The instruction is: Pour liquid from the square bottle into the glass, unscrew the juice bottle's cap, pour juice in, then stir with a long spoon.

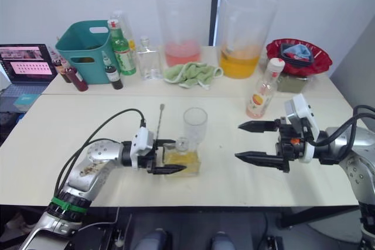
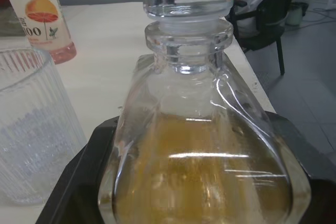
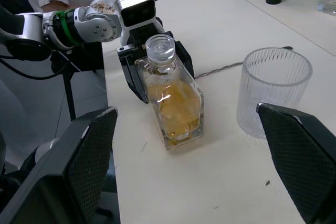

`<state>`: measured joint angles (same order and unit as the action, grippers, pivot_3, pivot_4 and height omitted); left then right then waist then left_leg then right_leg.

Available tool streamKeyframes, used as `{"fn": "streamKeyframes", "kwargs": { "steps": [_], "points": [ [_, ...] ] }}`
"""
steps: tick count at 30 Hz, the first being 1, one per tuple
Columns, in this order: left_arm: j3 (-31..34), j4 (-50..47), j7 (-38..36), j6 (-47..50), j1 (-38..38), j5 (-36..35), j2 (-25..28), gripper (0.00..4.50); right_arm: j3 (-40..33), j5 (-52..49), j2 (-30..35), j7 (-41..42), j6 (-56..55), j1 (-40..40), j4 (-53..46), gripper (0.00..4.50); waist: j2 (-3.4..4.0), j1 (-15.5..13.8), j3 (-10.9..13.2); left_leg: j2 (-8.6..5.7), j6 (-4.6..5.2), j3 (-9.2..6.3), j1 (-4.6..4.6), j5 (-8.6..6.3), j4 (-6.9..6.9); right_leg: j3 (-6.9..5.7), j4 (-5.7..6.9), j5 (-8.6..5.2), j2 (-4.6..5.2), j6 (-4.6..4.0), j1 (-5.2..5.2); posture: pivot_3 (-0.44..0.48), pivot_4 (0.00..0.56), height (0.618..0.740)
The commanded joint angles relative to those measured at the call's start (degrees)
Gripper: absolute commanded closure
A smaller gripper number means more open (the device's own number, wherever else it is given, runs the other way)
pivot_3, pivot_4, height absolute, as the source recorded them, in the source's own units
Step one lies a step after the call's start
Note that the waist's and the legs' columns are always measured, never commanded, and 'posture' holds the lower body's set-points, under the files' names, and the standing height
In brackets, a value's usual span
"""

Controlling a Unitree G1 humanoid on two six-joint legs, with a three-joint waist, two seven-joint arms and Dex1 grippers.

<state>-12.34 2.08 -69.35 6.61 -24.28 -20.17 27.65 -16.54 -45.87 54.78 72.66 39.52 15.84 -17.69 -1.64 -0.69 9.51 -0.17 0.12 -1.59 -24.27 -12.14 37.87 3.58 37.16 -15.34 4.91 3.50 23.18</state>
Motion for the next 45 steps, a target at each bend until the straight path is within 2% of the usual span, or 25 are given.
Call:
{"fn": "streamKeyframes", "kwargs": {
  "steps": [1, 7, 9, 11, 16, 22, 34, 45],
  "points": [
    [0.2, 0.2, -1.6, -2.5, -1.6, 0.1, -0.3, 1.71, -2.8, -1.6, 1.4, -1.1, 0.6, -0.9, -2.6, 0.00, 0.00, 0.0, 0.0, 0.01, 0.00, -0.01, 0.00, 0.00, 0.01, -0.01, 0.01, 0.00, 0.00, 0.00, -0.01, 0.000, 0.150, 0.740],
    [0.7, 2.7, -1.5, -5.7, -0.1, 1.6, -0.2, 1.71, -2.5, -3.0, 1.3, -2.6, 1.8, -1.3, -3.4, 0.00, 0.00, 0.0, 0.0, 0.01, 0.00, 0.00, 0.05, 0.00, 0.01, 0.00, 0.00, 0.00, 0.00, 0.00, -0.05, 0.000, 0.150, 0.740],
    [0.9, 2.5, -1.6, -5.2, 0.2, 1.0, -0.1, 0.67, -2.2, -3.1, 1.1, -3.0, 1.8, -1.5, -3.6, 0.00, 0.00, 0.0, 0.0, 0.01, 0.00, -0.01, 0.06, 0.00, 0.01, 0.01, 0.00, 0.00, 0.00, 0.00, -0.07, 0.000, 0.150, 0.740],
    [1.1, 2.4, -1.6, -5.0, 0.2, 0.8, -0.1, 0.02, -2.1, -3.2, 1.0, -3.2, 1.8, -1.5, -3.6, 0.00, 0.00, 0.0, 0.0, 0.01, 0.00, -0.01, 0.06, 0.00, 0.01, 0.00, 0.00, 0.00, 0.00, 0.00, -0.06, 0.000, 0.150, 0.740],
    [2.1, -1.0, -2.0, 0.7, -0.5, -1.8, 1.7, 0.02, -1.0, -3.2, 0.9, -2.7, 1.7, -0.5, -2.6, 0.00, 0.00, 0.1, 0.0, 0.02, 0.00, -0.01, 0.06, 0.00, 0.01, 0.00, 0.01, 0.00, 0.00, 0.00, -0.06, 0.000, 0.150, 0.740],
    [3.5, -9.5, -1.5, 10.9, -0.4, -6.5, 5.0, 0.02, 0.0, -3.3, 0.4, -2.7, 1.8, -0.2, -2.2, 0.00, 0.00, 0.1, 0.0, 0.03, 0.00, -0.02, 0.06, 0.00, 0.01, 0.00, 0.01, 0.00, -0.01, 0.01, -0.06, 0.000, 0.150, 0.740],
    [0.9, -11.2, 1.7, 11.4, -1.9, 0.9, 7.8, 0.02, 0.7, -3.3, 0.4, -2.8, 2.2, -1.2, -2.9, 0.00, 0.01, 0.1, 0.0, 0.02, 0.00, 0.00, 0.06, 0.00, 0.02, 0.01, 0.00, 0.00, -0.02, 0.01, -0.07, 0.000, 0.150, 0.740],
    [0.5, -7.5, 2.3, 9.2, -3.2, 1.2, 3.5, 0.02, 1.0, -2.8, 0.0, -4.4, 1.7, -2.1, -4.1, 0.00, 0.01, 0.1, 0.0, 0.02, 0.00, 0.00, 0.06, 0.00, 0.02, 0.01, 0.01, 0.00, -0.03, 0.01, -0.07, 0.000, 0.150, 0.740]
  ]
}}
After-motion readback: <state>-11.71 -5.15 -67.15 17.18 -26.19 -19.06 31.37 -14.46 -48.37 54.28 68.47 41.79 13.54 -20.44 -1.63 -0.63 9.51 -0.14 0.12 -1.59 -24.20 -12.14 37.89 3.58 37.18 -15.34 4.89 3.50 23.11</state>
